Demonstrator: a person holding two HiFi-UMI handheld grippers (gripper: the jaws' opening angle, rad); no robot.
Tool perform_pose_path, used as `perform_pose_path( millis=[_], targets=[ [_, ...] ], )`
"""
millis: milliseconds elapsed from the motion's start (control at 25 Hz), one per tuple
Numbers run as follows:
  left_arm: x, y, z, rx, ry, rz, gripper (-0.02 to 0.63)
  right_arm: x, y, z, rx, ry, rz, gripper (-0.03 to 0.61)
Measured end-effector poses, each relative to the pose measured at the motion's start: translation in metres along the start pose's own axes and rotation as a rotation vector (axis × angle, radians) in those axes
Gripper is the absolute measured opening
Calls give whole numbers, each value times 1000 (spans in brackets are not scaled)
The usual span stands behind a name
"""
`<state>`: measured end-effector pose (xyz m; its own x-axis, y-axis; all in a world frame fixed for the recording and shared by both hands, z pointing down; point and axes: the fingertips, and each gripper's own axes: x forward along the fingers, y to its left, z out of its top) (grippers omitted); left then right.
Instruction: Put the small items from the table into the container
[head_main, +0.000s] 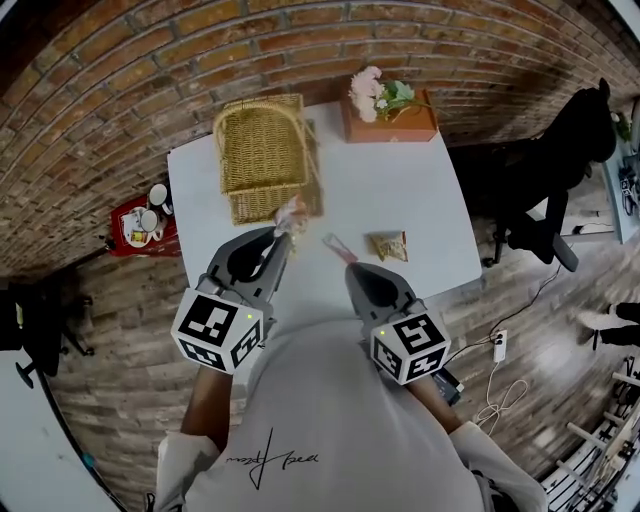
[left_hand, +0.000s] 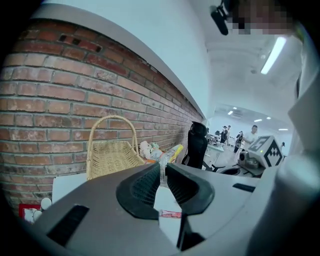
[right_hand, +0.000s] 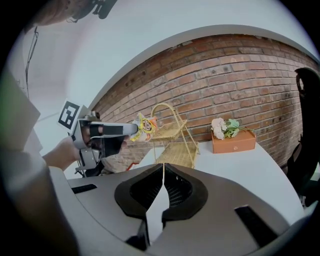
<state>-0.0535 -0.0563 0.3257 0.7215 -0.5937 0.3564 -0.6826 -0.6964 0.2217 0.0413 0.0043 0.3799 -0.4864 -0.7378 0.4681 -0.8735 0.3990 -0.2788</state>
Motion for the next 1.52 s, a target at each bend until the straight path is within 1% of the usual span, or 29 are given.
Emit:
perform_pose_path(
  millis=[160,360,640,840,1040,1160,1280,1520],
  targets=[
    [-2,9,10,21,-13,22,49,0,2,-3,6,8,4,21],
    [1,20,21,46,-25,47,49,0,0,-5,-31,15,-19,21],
    [6,41,32,56,-39,89,49,1,-6,-8,-6,17,-28,21],
    [11,62,32,116,-18,182,49,2,-10,-8,16,19,-29,21],
    [22,74,28,115,9,198,49,7,-13,-9,22,26,-28,21],
    [26,84,26,100,13,205,49,9,-15,-10,33,29,-28,21],
    [30,94,24,108,28,222,49,10,-19,-10,42,31,-30,21],
    [43,106,23,108,39,244,49,8,-33,-9,64,29,-54,21]
  ],
)
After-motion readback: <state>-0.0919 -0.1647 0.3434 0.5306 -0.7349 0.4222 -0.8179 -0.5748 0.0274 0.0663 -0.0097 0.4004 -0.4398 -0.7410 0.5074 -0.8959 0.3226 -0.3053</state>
